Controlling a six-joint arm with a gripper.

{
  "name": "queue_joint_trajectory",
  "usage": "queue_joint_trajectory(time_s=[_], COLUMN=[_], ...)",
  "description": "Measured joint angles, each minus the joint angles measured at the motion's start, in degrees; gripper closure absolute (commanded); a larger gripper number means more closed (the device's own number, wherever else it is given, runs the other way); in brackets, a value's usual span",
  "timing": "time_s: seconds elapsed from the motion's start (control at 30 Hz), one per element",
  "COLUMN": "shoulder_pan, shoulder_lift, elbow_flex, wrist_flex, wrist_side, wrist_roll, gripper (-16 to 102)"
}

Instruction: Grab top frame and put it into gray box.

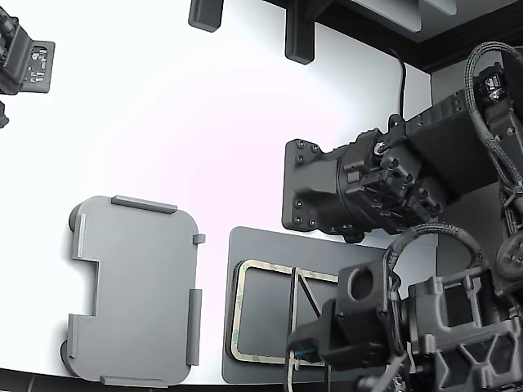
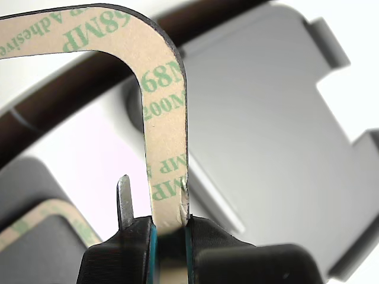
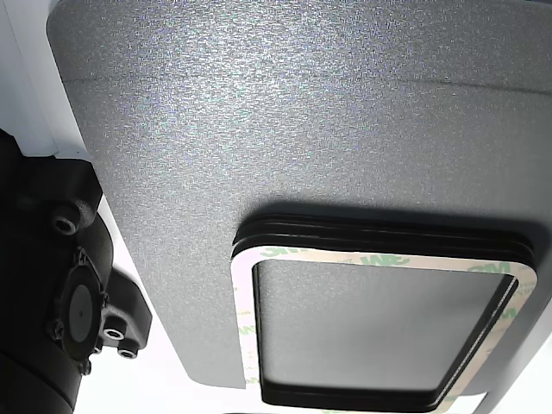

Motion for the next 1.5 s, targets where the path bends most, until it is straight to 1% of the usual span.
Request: queue_joint_trajectory(time_s=[0.1,0.17,0.23,0.4,0.47,0.67,0.83,0.93,1.2,1.33,1.5], shoulder_pan=[-5.4,-8.2,-9.3,-10.4,-12.1,-18.4,-21.1,-22.4,-24.6,-25.4,-27.0], shoulder_lift=[-3.9,-5.4,-5.4,-6.2,-7.4,-12.8,-19.1,-21.8,-24.8,-24.3,-23.7], elbow_flex=[-4.1,-6.4,-6.7,-8.5,-10.0,-16.6,-23.4,-25.6,-24.3,-22.4,-20.0], wrist_flex=[4.6,6.2,6.0,6.0,6.3,7.5,10.0,10.0,10.0,10.0,10.0], wrist_side=[-4.4,-5.4,-4.1,3.9,4.5,-0.4,1.6,-1.1,-5.5,-7.3,-11.3], wrist_roll=[6.9,10.6,15.4,31.3,36.7,45.7,56.1,68.1,98.8,107.5,113.0], gripper=[98,99,99,99,99,99,99,99,99,99,99])
